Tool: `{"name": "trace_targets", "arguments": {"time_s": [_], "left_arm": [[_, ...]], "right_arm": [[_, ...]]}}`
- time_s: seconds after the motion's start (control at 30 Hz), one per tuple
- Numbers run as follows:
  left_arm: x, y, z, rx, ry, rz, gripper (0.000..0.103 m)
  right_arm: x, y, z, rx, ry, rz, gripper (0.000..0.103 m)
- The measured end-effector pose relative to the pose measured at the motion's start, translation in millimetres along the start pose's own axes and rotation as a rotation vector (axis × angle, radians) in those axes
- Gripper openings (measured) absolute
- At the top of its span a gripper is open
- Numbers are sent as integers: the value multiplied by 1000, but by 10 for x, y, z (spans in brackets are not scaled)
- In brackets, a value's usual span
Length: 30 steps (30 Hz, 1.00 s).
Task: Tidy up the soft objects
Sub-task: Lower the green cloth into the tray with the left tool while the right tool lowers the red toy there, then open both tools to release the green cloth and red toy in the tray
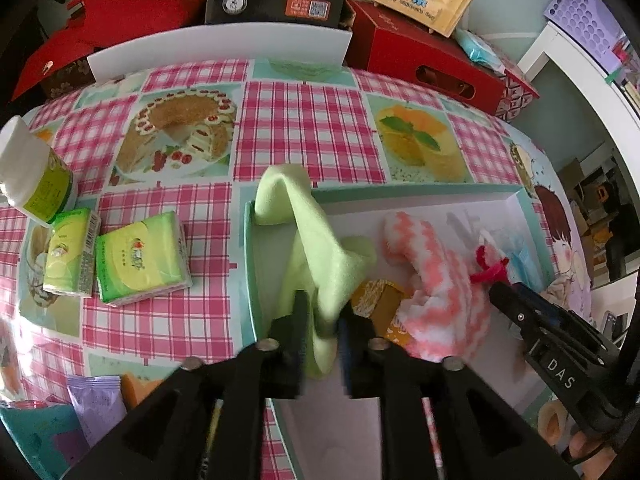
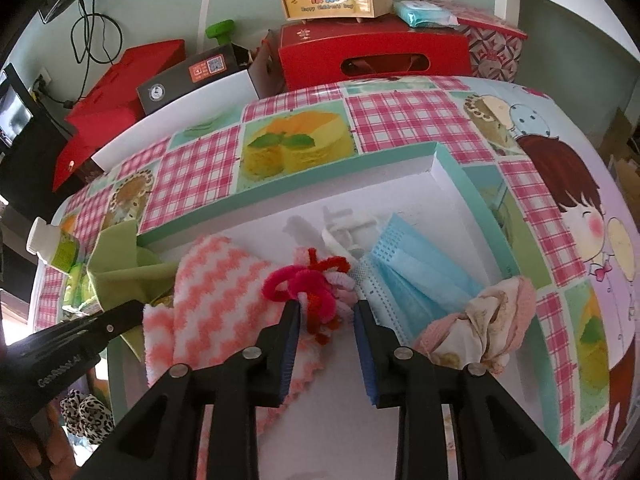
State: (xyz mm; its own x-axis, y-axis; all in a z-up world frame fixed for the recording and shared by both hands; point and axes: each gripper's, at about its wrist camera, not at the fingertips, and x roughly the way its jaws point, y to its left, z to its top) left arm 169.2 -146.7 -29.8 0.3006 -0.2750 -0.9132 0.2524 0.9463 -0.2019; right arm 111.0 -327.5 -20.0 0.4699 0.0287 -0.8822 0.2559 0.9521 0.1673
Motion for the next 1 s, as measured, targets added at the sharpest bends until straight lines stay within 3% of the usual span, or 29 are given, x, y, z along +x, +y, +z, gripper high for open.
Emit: {"name": "trace_targets", "arguments": {"time_s": [0.07,0.37,0.7,0.8,0.87,0.93,1.0], "left_arm": [[-82,-12,9,4,-21,1,37],[-429,-56,35,6,-108,-15,44],[-399,25,41,-28,-106,17,45],[-377,50,44,-34,-107,42,50],[-362,73,47,-40,-111,66,76],[-356,121,54,-53,-124,104,89],[-370,176,58,-63,-150,139,90]], "right_arm": [[-46,6,-4,-5,-12,-6,48],[-302,79,-4,-28,-76,-17,48],[-294,99,-9,-41,-69,-33,51],[-299,109,-7,-47,-75,-51,70],[-298,110,-5,-48,-76,-67,78],[-289,105,-4,-53,-74,-88,86],[-288,115,-6,-70,-79,-118,100]]}}
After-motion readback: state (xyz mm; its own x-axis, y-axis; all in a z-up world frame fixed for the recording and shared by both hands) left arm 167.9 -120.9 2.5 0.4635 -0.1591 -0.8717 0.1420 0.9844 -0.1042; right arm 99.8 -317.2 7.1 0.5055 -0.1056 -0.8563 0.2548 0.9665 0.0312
